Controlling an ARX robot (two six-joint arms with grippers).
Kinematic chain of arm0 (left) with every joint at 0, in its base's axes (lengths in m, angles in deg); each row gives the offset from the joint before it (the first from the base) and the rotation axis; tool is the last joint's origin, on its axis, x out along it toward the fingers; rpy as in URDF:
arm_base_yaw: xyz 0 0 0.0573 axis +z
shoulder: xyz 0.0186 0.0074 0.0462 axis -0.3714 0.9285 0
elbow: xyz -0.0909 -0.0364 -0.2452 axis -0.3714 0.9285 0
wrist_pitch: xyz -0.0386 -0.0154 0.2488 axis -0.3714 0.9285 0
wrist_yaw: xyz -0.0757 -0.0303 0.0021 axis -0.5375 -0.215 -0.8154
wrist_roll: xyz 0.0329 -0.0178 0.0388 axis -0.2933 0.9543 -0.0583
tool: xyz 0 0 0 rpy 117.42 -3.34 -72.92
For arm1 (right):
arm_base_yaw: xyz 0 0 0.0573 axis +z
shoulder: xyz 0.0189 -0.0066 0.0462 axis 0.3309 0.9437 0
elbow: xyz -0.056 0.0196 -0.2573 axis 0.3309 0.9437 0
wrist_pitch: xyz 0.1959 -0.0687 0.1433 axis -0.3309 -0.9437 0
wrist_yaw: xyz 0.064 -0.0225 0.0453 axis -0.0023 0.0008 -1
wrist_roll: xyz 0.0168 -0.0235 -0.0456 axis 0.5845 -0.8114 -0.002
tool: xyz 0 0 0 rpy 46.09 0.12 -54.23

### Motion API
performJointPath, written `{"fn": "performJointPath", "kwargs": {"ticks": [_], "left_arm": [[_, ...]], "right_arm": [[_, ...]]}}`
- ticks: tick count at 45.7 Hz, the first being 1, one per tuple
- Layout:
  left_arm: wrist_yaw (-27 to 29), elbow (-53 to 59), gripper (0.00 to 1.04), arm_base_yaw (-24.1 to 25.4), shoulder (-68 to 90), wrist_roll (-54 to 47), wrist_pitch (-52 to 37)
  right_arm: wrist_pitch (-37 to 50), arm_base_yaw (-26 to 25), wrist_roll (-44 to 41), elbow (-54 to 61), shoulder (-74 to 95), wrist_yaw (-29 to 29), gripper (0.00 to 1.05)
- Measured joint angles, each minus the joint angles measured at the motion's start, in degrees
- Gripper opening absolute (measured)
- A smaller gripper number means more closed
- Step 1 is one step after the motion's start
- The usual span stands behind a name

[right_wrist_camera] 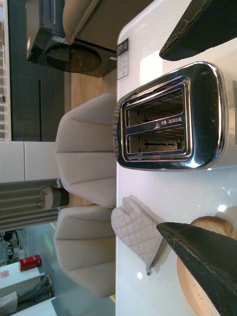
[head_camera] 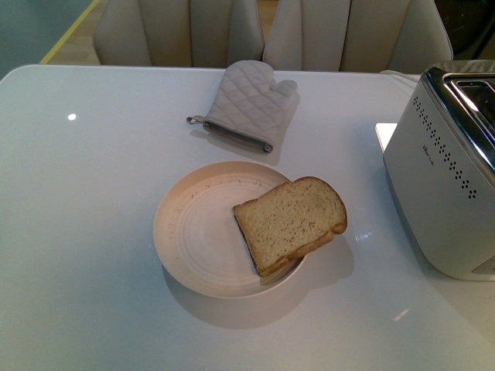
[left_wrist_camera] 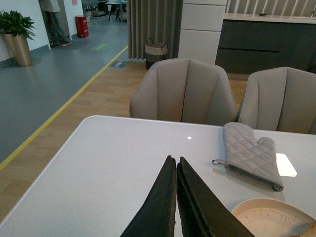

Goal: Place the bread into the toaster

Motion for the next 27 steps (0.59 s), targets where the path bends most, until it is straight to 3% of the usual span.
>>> {"fn": "performJointPath", "kwargs": {"ticks": [27], "left_arm": [[0.00, 0.17, 0.03, 0.00, -18.60, -0.31, 17.14]], "right_arm": [[0.00, 0.00, 0.00, 0.00, 0.00, -0.02, 0.96]]}}
